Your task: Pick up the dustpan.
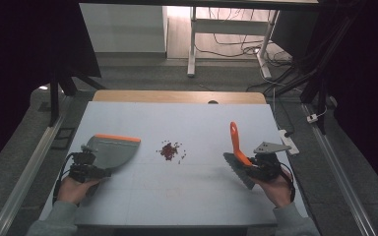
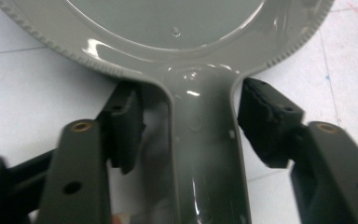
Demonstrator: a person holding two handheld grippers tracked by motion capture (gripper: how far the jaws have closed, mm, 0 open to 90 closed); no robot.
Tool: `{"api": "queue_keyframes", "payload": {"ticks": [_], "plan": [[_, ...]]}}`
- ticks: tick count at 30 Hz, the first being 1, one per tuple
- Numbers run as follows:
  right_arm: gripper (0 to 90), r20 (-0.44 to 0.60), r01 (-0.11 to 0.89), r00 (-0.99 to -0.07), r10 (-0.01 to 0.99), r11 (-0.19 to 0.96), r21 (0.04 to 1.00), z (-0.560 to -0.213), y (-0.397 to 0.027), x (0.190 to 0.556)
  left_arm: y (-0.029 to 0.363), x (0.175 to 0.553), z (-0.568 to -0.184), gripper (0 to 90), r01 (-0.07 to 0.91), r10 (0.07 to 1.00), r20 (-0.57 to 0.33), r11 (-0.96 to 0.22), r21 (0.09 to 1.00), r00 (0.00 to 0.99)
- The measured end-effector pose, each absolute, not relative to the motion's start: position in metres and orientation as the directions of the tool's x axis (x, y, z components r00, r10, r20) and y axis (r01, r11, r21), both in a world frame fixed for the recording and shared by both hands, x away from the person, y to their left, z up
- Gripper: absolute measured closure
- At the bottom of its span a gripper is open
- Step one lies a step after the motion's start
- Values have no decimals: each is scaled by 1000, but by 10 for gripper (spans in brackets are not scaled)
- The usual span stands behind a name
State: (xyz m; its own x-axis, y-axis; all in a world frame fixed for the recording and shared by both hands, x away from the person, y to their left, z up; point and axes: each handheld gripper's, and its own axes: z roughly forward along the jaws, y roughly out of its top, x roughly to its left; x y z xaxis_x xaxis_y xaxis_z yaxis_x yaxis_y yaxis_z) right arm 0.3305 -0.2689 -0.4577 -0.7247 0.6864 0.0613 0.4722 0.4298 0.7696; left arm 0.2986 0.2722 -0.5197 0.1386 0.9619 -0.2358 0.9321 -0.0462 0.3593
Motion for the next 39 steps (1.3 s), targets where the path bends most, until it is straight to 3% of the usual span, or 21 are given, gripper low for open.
{"api": "queue_keyframes", "payload": {"ticks": [6,18,27,39], "plan": [[704,66,481,-719,692,428,765,-459,-270,330,274,298,-521,609,924,958,-254,-27,382,133],[704,55,472,-716,696,424,773,-456,-269,330,286,287,-524,617,881,954,-250,-31,472,167],[704,62,469,-710,702,405,785,-453,-269,331,308,279,-507,617,806,912,-271,-98,584,307],[704,53,467,-720,691,427,775,-456,-263,338,307,277,-500,618,754,852,-242,-237,613,465]]}}
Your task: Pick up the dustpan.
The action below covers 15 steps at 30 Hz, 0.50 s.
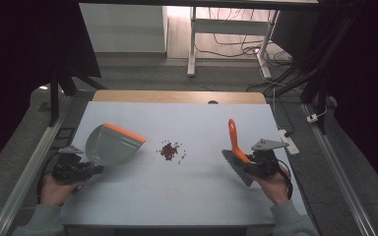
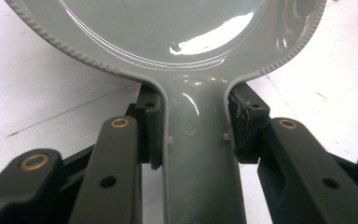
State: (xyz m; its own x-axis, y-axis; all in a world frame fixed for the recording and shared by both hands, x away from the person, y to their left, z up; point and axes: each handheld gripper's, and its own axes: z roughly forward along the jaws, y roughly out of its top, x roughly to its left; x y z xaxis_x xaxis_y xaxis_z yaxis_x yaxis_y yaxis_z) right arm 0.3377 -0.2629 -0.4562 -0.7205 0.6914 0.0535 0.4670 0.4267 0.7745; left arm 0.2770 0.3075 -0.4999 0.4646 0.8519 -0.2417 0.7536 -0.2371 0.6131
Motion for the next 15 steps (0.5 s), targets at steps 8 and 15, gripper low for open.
{"api": "queue_keyframes", "payload": {"ticks": [8,15], "plan": [[704,58,466,-719,692,418,780,-456,-261,335,309,267,-488,618,687,786,-218,-326,649,578],[704,42,449,-729,684,430,783,-452,-258,327,308,262,-478,618,660,767,-204,-345,667,608]]}}
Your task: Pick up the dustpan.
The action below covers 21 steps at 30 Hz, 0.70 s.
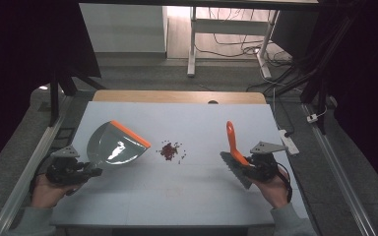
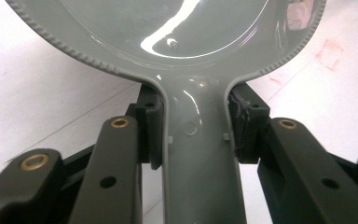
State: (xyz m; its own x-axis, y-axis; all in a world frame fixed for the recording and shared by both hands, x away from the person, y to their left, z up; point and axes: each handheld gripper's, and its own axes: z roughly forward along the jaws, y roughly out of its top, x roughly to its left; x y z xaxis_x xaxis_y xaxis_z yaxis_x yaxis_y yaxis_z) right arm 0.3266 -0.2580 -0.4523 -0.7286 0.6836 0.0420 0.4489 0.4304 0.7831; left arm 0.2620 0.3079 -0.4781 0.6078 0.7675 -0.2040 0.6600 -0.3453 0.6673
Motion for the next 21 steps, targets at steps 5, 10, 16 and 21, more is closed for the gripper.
{"api": "queue_keyframes", "payload": {"ticks": [5,10,16,21], "plan": [[705,43,451,-725,688,425,785,-452,-260,328,306,260,-475,618,648,743,-198,-381,660,639],[704,50,463,-717,696,421,780,-454,-262,328,302,256,-473,618,638,726,-170,-438,634,667],[704,50,460,-718,694,420,782,-453,-261,328,297,253,-473,617,640,703,-164,-491,591,692],[704,49,460,-720,692,423,781,-453,-261,328,292,254,-478,618,641,678,-181,-523,562,712]]}}
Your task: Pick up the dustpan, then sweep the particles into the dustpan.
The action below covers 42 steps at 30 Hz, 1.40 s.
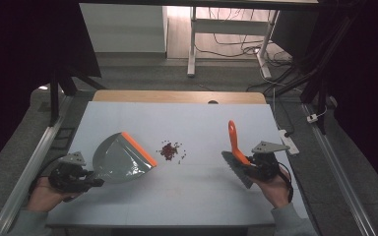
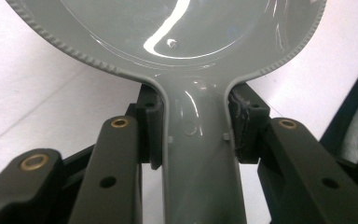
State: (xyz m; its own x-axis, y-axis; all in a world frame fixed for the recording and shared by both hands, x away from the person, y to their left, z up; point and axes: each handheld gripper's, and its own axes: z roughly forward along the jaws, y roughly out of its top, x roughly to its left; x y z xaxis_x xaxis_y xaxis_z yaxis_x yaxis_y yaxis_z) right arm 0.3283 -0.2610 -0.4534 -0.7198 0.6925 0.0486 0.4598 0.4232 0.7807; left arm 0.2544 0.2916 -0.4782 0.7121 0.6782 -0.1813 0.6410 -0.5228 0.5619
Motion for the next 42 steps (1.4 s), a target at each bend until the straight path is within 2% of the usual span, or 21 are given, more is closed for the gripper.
{"api": "queue_keyframes", "payload": {"ticks": [16,28,42], "plan": [[704,50,460,-733,678,440,771,-455,-249,337,261,270,-499,617,643,635,-206,-601,474,745],[704,39,439,-744,667,444,781,-450,-230,348,258,275,-499,617,645,636,-206,-602,471,744],[704,48,460,-718,694,423,781,-448,-184,385,251,284,-504,617,642,614,-232,-617,456,755]]}}
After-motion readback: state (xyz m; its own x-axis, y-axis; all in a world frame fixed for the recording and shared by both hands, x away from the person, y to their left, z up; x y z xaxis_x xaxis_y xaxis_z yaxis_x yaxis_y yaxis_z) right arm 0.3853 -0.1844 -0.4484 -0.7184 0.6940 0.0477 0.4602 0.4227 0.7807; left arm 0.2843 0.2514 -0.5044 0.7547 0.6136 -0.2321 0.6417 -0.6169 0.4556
